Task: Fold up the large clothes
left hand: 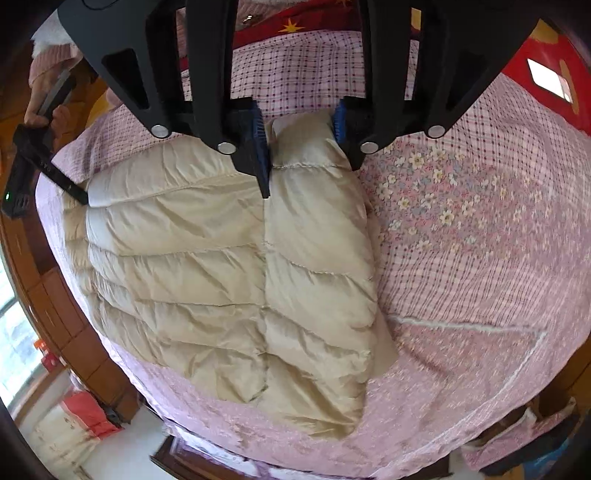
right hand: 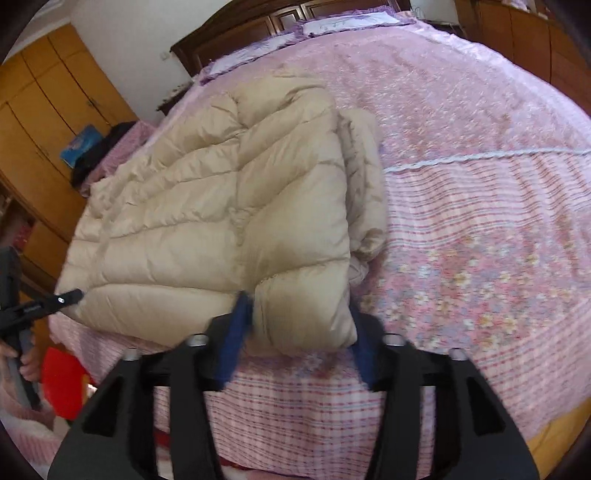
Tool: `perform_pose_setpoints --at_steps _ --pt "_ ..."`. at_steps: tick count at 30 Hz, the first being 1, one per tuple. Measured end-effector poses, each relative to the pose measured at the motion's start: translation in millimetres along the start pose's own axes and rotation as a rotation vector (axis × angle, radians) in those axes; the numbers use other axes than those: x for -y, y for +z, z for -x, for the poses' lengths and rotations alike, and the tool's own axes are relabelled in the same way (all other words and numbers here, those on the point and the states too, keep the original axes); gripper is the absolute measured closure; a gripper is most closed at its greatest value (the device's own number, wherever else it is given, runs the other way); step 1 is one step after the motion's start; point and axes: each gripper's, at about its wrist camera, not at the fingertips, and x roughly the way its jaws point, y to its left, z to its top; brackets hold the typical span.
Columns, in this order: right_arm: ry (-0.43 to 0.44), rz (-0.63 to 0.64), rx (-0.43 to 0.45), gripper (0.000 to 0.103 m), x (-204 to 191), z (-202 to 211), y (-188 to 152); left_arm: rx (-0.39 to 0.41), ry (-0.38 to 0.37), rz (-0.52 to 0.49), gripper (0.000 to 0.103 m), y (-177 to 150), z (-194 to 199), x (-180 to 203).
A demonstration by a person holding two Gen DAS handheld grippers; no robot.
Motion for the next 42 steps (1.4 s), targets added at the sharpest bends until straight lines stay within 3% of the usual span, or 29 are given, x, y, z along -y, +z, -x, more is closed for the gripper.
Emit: perform_pose_setpoints --at_steps 3,5,7,12,16,22,27,28,29,31,32,33,34,38,42 --pt "-0.078 0.045 0.002 0.038 2 11 2 0.011 0.008 0.003 0.062 -6 7 -4" --pt "-0.133 0.054 -0.003 0.038 6 20 7 0.018 0.021 0.001 0.047 -5 11 -10" --pt "-0.161 0.061 0.024 0.035 8 27 17 0.054 0.062 -0.016 0.037 -1 17 -13" --pt "-0.162 0.092 0.096 0.034 6 24 46 0.112 0.075 -0.049 0.034 25 23 -16" --pt "-0.174 0.074 0.107 0.034 0 -10 76 0.185 0.118 -0.086 0.034 62 11 -14" --pt "-0.139 0.037 0.118 0.034 -9 -40 106 0.236 0.045 -0.035 0.034 108 -13 -12" --pt "-0.145 0.03 0.092 0.034 -6 -59 120 0.229 0.025 -0.014 0.034 124 -32 -10" --pt "-0.147 0.032 0.089 0.039 -6 -61 119 0.228 0.032 -0.007 0.034 127 -36 -10" --pt "-0.149 0.035 0.091 0.045 -7 -62 118 0.228 0.035 -0.001 0.043 127 -38 -10" --pt "-0.152 0.049 0.114 0.071 -10 -59 114 0.221 0.028 0.016 0.067 128 -45 -10" --pt "-0.143 0.053 0.131 0.078 -11 -55 112 0.223 0.021 0.021 0.078 127 -46 -9" --pt "-0.121 0.054 0.166 0.087 -14 -47 110 0.231 0.014 0.023 0.084 126 -46 -7" --pt "-0.111 0.069 0.205 0.09 -19 -37 110 0.246 0.01 0.015 0.091 126 -43 -3" --pt "-0.129 0.125 0.318 0.092 -38 -14 121 0.349 0.061 -0.053 0.094 135 -23 19" --pt "-0.134 0.076 0.327 0.092 -32 -29 152 0.4 0.096 -0.05 0.094 164 -18 24"
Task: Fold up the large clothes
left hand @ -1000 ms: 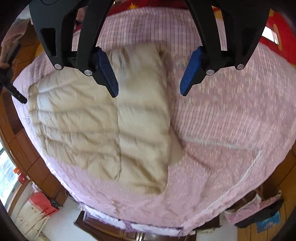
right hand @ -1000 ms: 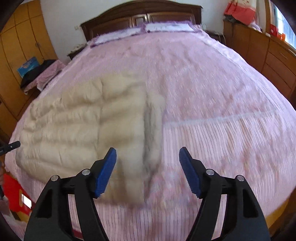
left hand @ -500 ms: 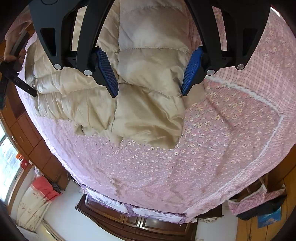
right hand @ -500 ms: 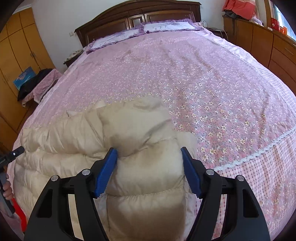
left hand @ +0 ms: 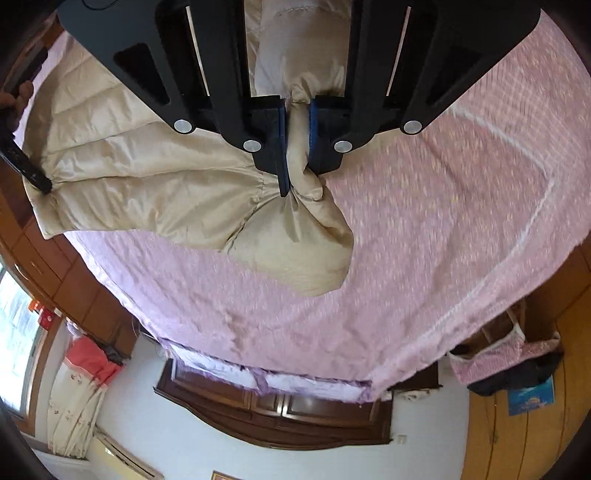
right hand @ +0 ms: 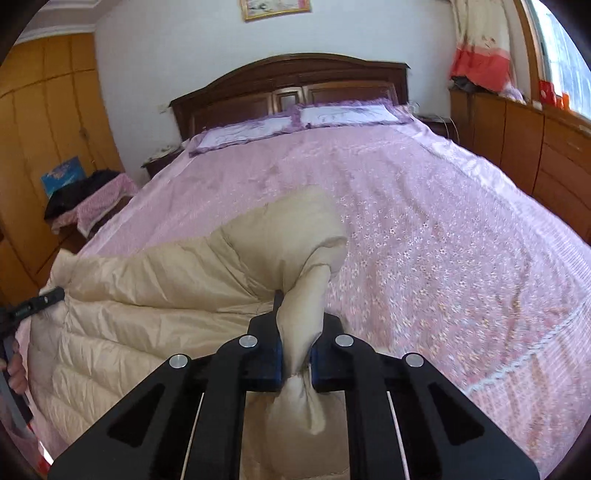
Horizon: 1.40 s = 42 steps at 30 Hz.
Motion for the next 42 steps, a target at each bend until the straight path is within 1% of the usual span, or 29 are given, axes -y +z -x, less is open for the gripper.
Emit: perform_pose_setpoints --at_steps 2,4,8,11,12,13,17,21,23,24,25,26,27,28,29,32,35,38,42 --pt "-0.023 -0.017 -0.022 0.092 3 -19 5 -0.017 0.019 0.005 0.094 10 -19 -1" --pt "-0.069 -0.008 -0.057 0.092 2 -43 4 -0.061 0.047 0.0 0.094 15 -46 -4" --pt "-0.13 0.015 -0.124 0.09 7 -77 -5 -0.124 0.104 -0.032 0.093 13 -87 -4" --pt "-0.151 0.0 -0.174 0.084 16 -97 -16 -0.163 0.11 -0.01 0.092 11 -109 -8" --pt "-0.159 0.003 -0.186 0.081 18 -103 -20 -0.173 0.11 -0.001 0.092 10 -115 -10" --pt "-0.162 0.005 -0.191 0.078 18 -107 -22 -0.185 0.108 0.009 0.091 8 -121 -12" --pt "-0.157 -0.019 -0.208 0.074 23 -117 -29 -0.21 0.104 0.032 0.088 2 -140 -17" --pt "-0.163 -0.02 -0.223 0.072 23 -120 -31 -0.218 0.119 0.022 0.087 -4 -148 -13" --pt "-0.153 -0.032 -0.227 0.071 25 -118 -30 -0.222 0.121 0.026 0.084 -4 -147 -15" --pt "-0.141 -0.043 -0.23 0.068 26 -117 -28 -0.225 0.118 0.031 0.084 -3 -145 -15" --pt "-0.13 -0.065 -0.232 0.065 28 -112 -26 -0.227 0.115 0.033 0.081 -2 -143 -16" --pt "-0.119 -0.081 -0.233 0.063 31 -109 -25 -0.229 0.128 0.03 0.072 -2 -138 -17" --pt "-0.103 -0.102 -0.229 0.058 34 -101 -23 -0.227 0.143 0.022 0.065 0 -132 -18" --pt "-0.095 -0.117 -0.223 0.05 37 -96 -21 -0.219 0.156 0.01 0.055 2 -124 -18" --pt "-0.076 -0.136 -0.205 0.047 40 -83 -19 -0.21 0.158 0.0 0.048 3 -118 -19" --pt "-0.047 -0.136 -0.17 0.044 40 -55 -17 -0.176 0.151 -0.044 0.035 7 -90 -18" --pt "-0.018 -0.158 -0.153 0.039 44 -24 -22 -0.153 0.146 -0.084 0.034 8 -65 -12" --pt "0.013 -0.176 -0.167 0.035 46 -6 -32 -0.137 0.108 -0.11 0.034 7 -39 -1" --pt "0.044 -0.201 -0.2 0.03 51 9 -53 -0.171 0.041 -0.104 0.032 -5 -19 16"
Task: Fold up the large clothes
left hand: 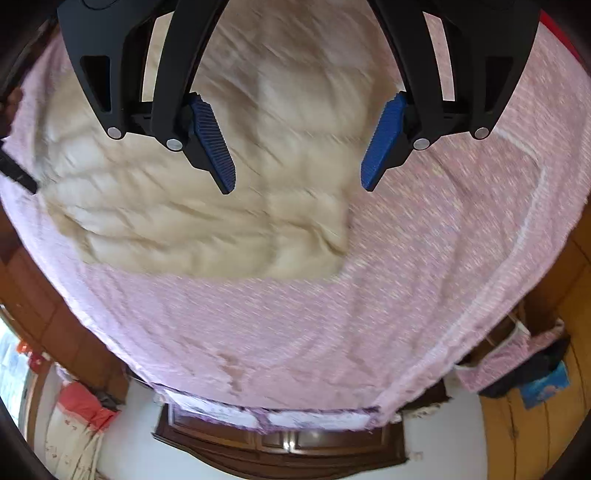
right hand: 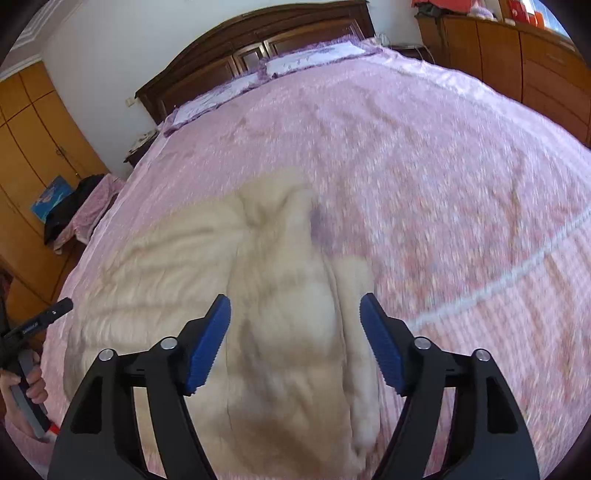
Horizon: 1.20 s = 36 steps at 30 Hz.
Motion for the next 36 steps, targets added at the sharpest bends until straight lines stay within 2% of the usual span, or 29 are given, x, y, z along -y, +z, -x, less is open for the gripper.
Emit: perform_pose_setpoints --at_steps 6,10,12,20,27,29,32,36 --pt "0.029 -0.05 -0.034 0.025 15 5 -23 -0.069 -0.1 -0.01 0.032 -30 11 34" --pt "0.053 -0.079 -0.072 0.024 24 -4 -33 -0.098 -0.113 -0.053 0.032 -47 15 59" --pt "0.091 -0.115 -0.084 0.023 29 -9 -36 -0.115 -0.123 -0.079 0.032 -53 15 70" --pt "0.187 -0.157 -0.132 0.019 37 -31 -38 -0.161 -0.069 -0.178 0.029 -67 3 97" --pt "0.313 -0.178 -0.154 0.016 35 -49 -30 -0.213 -0.012 -0.229 0.027 -71 -20 109" --pt "0.358 -0.177 -0.155 0.02 33 -50 -28 -0.224 -0.009 -0.233 0.027 -72 -24 111" --pt "0.413 -0.217 -0.144 0.033 38 -49 -26 -0.24 -0.002 -0.244 0.027 -75 -29 114" --pt "0.498 -0.317 -0.116 0.057 54 -43 -29 -0.253 0.017 -0.26 0.027 -77 -35 118"
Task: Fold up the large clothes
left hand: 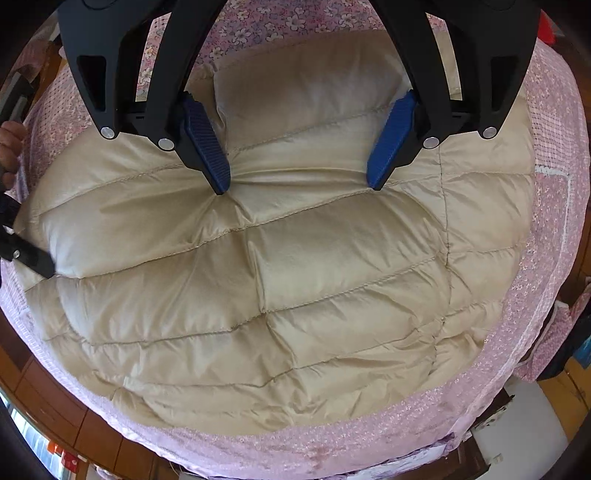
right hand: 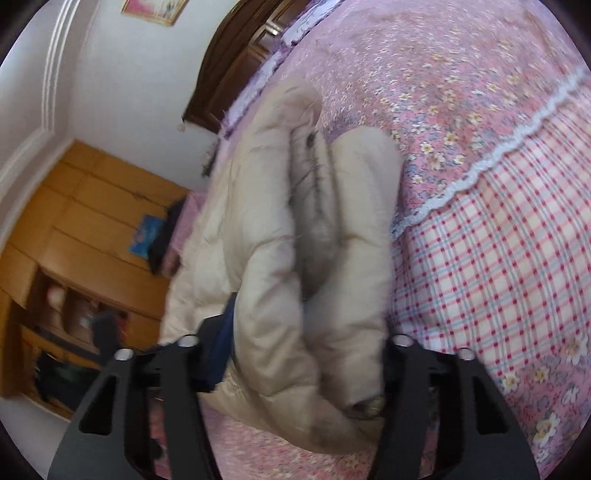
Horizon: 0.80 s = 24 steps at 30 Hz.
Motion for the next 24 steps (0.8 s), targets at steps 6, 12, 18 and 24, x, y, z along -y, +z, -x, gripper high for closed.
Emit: perform_pose_setpoints --at_steps 6,12,18,24 --pt "0.137 -0.008 0.025 0.077 -21 13 3 -0.009 0.013 -0.027 0.027 1 -4 6" --pt "0.259 0.057 -0.017 0.079 -73 3 11 -0.009 0.01 -0.055 0.027 -3 -6 8" --pt "0.258 0.163 -0.047 0.081 -113 -11 18 0.03 -0.011 -0.04 0.028 -9 -1 2" --pt "0.258 0.202 -0.087 0.081 -129 -15 10 0.136 0.001 0.053 0.034 -26 46 -36"
